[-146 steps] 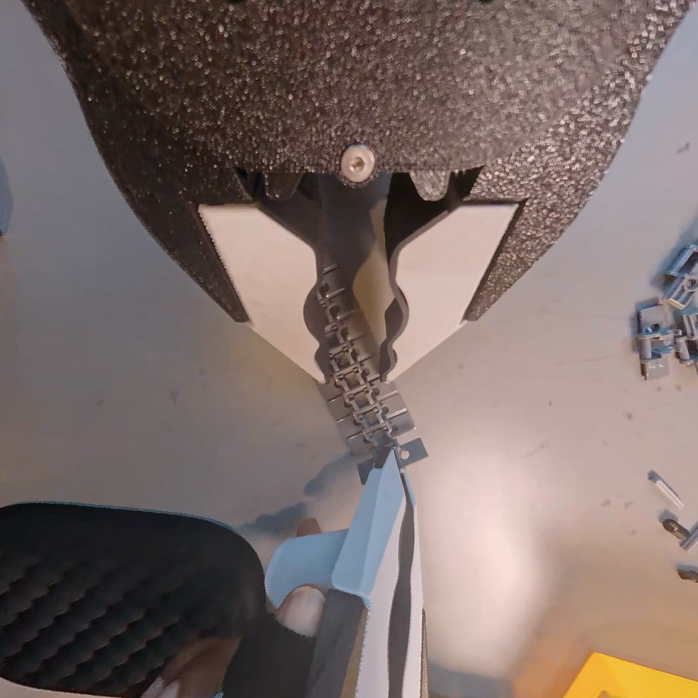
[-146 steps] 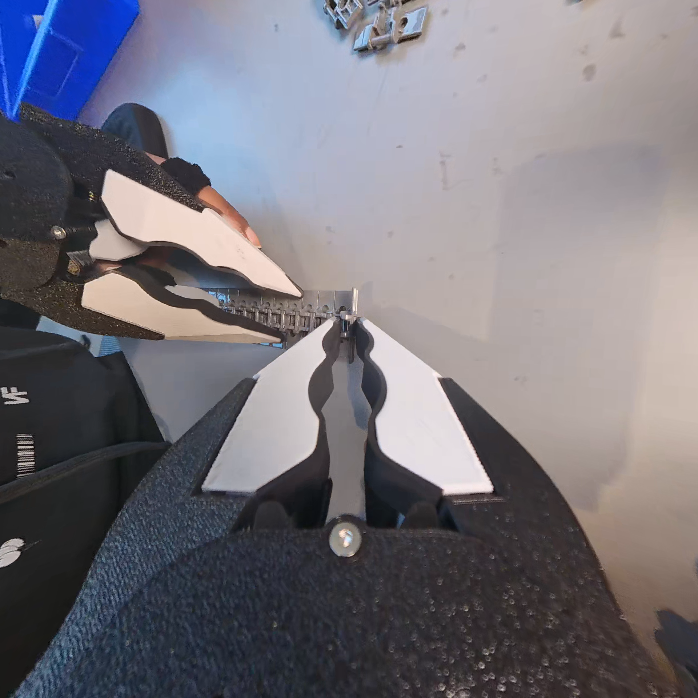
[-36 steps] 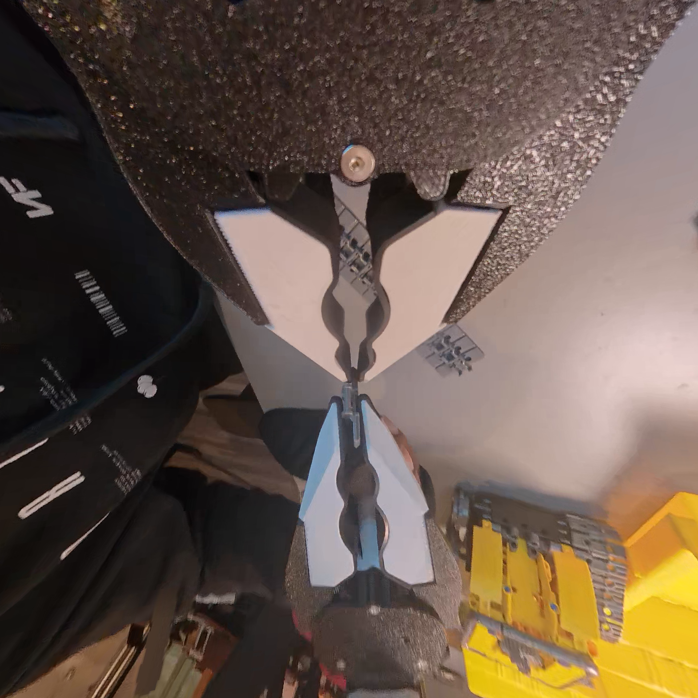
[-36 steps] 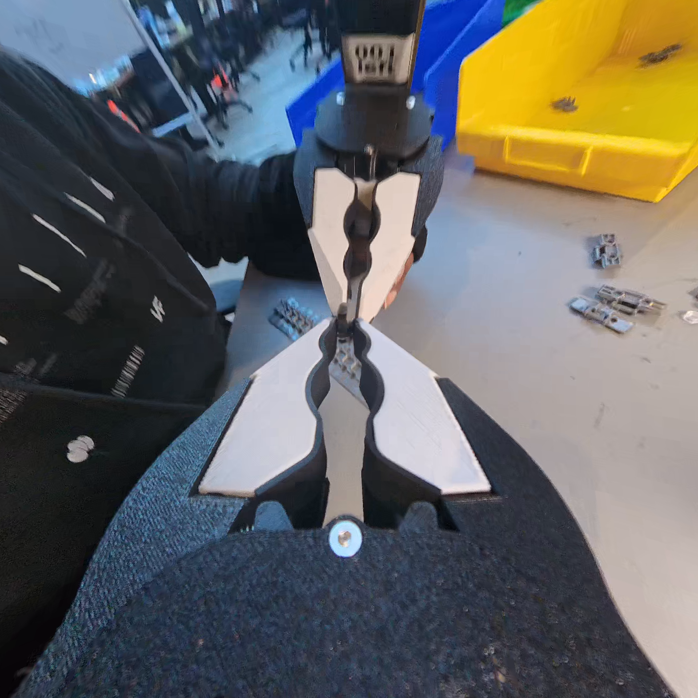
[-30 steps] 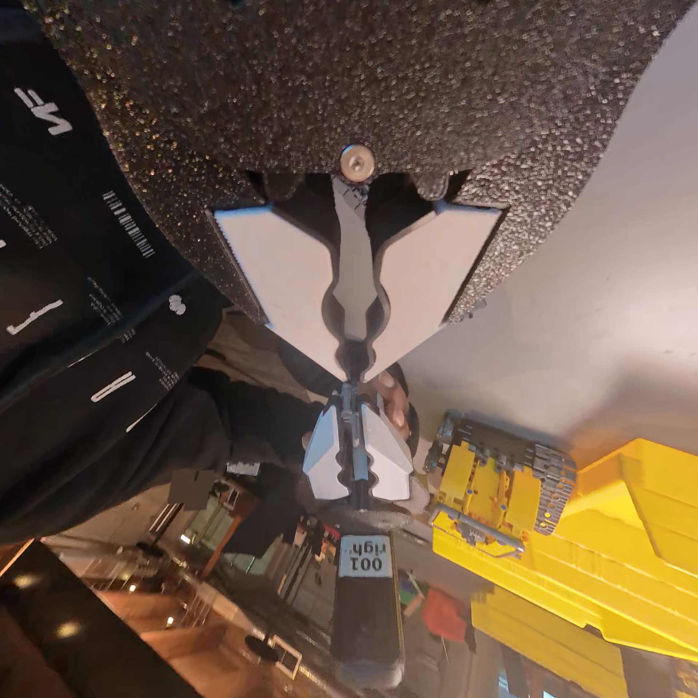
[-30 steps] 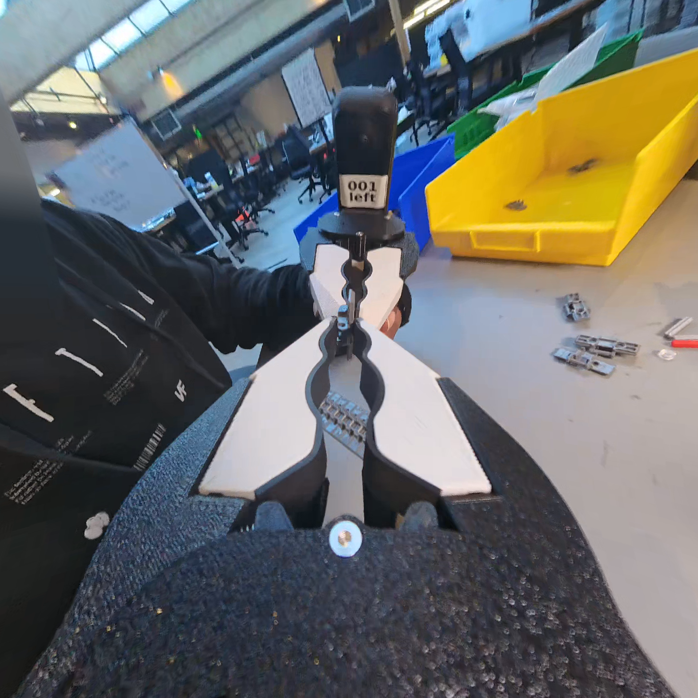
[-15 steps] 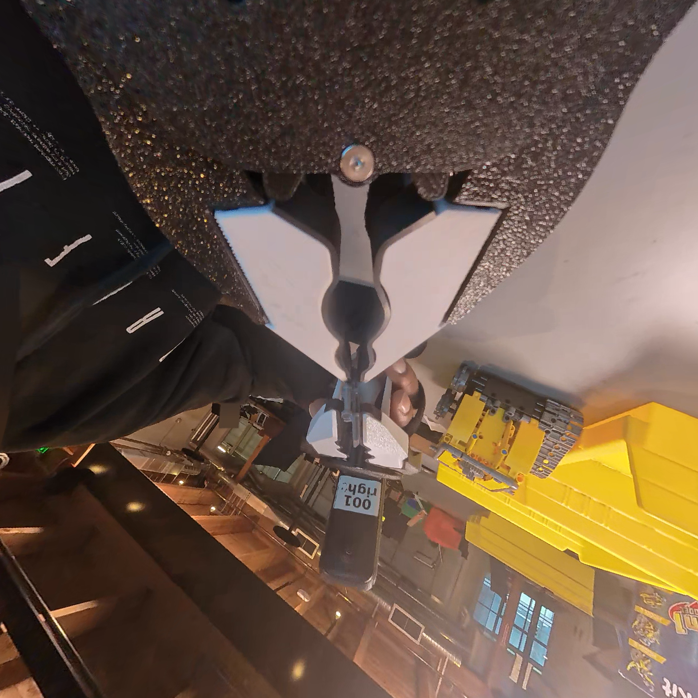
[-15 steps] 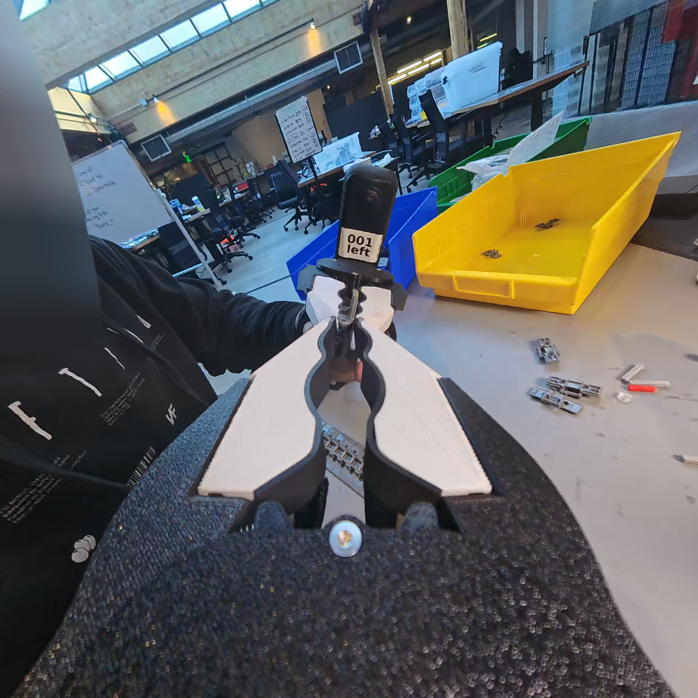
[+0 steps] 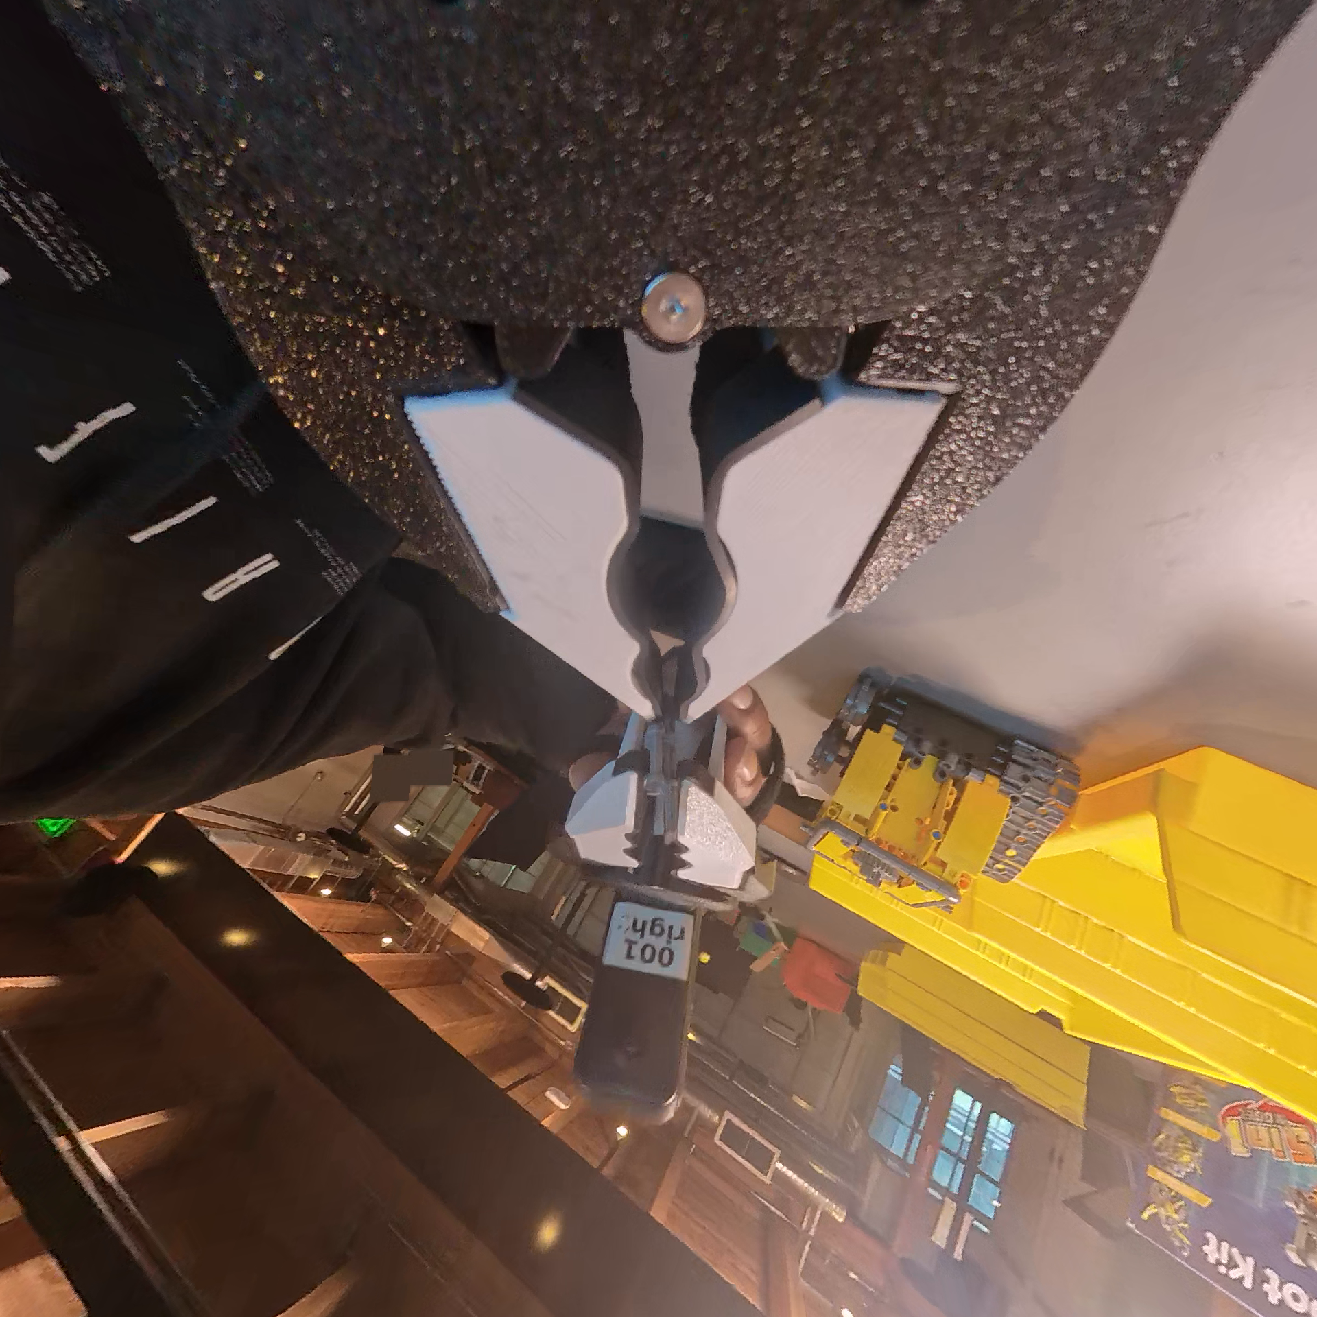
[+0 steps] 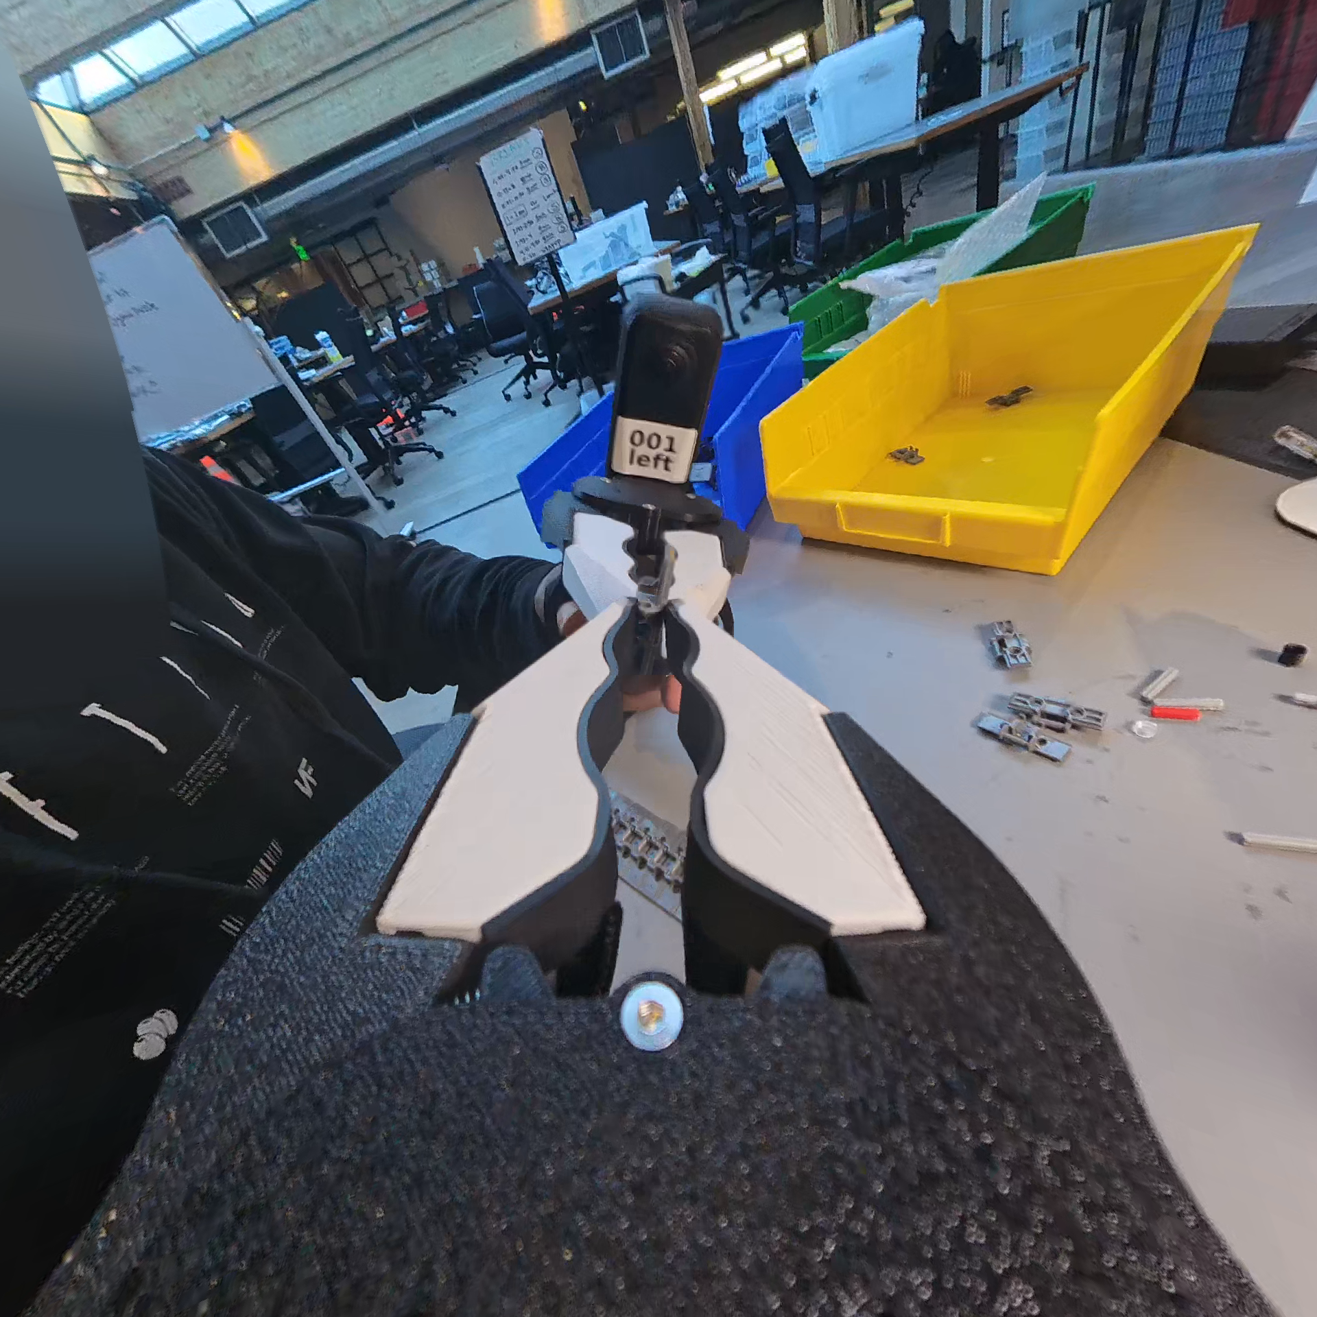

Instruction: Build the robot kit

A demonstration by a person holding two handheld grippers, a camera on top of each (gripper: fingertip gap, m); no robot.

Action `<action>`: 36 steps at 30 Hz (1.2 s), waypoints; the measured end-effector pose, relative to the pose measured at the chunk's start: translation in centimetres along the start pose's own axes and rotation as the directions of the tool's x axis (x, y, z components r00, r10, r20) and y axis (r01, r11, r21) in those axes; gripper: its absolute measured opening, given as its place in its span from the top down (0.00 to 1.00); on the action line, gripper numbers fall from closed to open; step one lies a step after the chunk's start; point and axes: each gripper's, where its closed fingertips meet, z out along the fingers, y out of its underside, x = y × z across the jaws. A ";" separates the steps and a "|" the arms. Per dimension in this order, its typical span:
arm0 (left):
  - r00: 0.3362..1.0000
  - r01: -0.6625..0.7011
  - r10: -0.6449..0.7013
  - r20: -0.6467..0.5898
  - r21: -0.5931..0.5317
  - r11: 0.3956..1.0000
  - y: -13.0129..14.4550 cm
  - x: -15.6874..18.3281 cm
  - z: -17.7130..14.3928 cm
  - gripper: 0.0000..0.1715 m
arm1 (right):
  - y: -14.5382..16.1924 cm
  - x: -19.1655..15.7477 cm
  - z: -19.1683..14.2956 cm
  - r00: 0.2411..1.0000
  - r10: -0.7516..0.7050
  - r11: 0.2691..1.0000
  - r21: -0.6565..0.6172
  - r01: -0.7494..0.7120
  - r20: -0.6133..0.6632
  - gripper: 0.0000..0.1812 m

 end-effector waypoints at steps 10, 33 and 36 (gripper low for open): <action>0.890 -0.062 0.332 0.313 -0.638 0.767 11.1 -6.9 -0.8 0.83 | 11.4 7.2 -3.5 0.927 0.235 0.742 -0.561 -0.366 -0.294 0.96; 0.801 -0.141 0.528 0.282 -0.769 0.624 13.3 -8.1 -1.1 0.86 | 14.8 8.5 -4.7 0.905 0.224 0.424 -0.800 -0.425 -0.361 0.96; 0.799 -0.143 0.531 0.282 -0.770 0.622 13.3 -8.0 -1.1 0.86 | 14.7 8.5 -4.6 0.895 0.234 0.403 -0.800 -0.445 -0.380 0.96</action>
